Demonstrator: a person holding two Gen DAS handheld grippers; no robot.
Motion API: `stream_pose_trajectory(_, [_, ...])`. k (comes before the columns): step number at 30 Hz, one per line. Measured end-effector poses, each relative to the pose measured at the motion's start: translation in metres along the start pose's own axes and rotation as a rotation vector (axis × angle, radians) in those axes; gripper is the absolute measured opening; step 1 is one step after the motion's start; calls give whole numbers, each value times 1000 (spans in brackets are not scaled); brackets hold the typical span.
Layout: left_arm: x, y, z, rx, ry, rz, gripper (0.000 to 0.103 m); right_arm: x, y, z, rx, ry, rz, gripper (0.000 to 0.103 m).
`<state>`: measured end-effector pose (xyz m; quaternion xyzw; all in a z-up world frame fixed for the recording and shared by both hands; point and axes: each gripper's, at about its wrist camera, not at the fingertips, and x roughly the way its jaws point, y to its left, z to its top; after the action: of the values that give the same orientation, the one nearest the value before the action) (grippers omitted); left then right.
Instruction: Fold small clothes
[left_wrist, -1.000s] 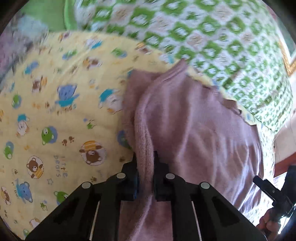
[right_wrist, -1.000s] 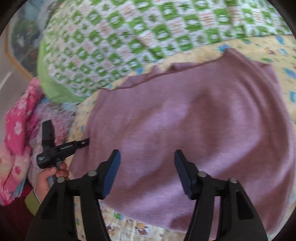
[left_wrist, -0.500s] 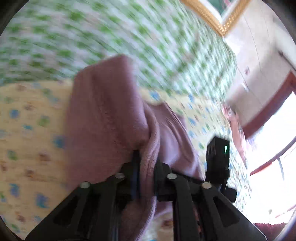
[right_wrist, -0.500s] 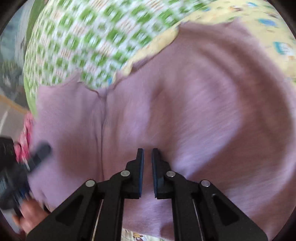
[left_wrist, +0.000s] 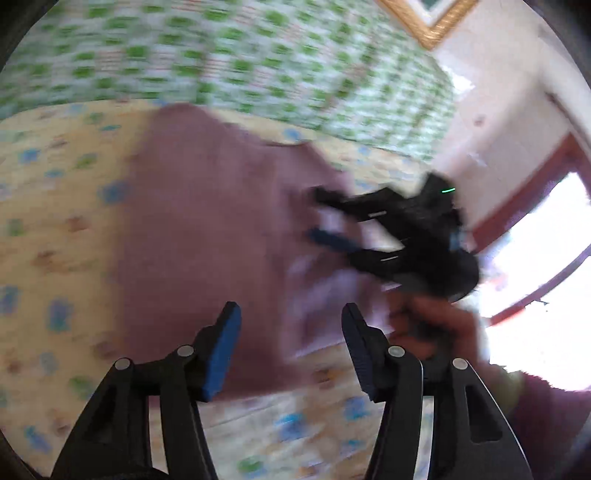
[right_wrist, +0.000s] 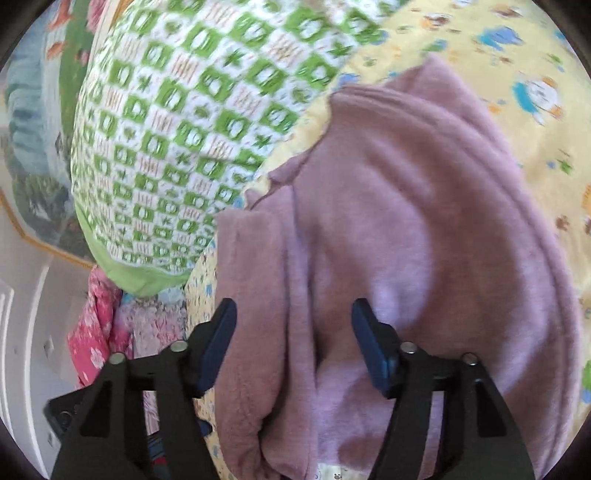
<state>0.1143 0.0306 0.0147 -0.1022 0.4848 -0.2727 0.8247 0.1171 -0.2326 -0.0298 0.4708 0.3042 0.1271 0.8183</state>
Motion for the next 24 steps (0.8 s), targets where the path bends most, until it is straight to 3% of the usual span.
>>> stream_pose_trajectory(2, [-3, 21, -13, 17, 30, 102, 64, 8, 4, 1, -16, 20, -12, 68])
stream_pose_trajectory(4, [-3, 34, -28, 56, 68, 141, 64, 16, 9, 4, -39, 41, -22, 68])
stream_pose_trajectory(7, [2, 30, -54, 216, 94, 237, 63, 26, 14, 8, -68, 71, -20, 68])
stream_pose_trajectory(10, [18, 16, -70, 381, 75, 407, 62, 38, 16, 12, -92, 102, -33, 68])
stream_pose_trajectory(18, [53, -9, -74, 539, 42, 518, 68, 61, 24, 16, -135, 145, -47, 67])
stream_pose_trajectory(19, [57, -10, -74, 548, 46, 520, 68, 62, 25, 16, -142, 151, -48, 64])
stream_pose_trajectory(21, [64, -11, -68, 552, 49, 523, 63, 65, 29, 15, -169, 162, -68, 25])
stream_pose_trajectory(22, [66, -9, -65, 551, 50, 519, 42, 64, 29, 15, -172, 163, -69, 18])
stream_pose_trajectory(23, [65, -7, -61, 543, 54, 517, 28, 61, 30, 16, -174, 157, -64, 18])
stream_pose_trajectory(24, [64, -6, -59, 534, 52, 502, 25, 55, 35, 19, -180, 143, -53, 16])
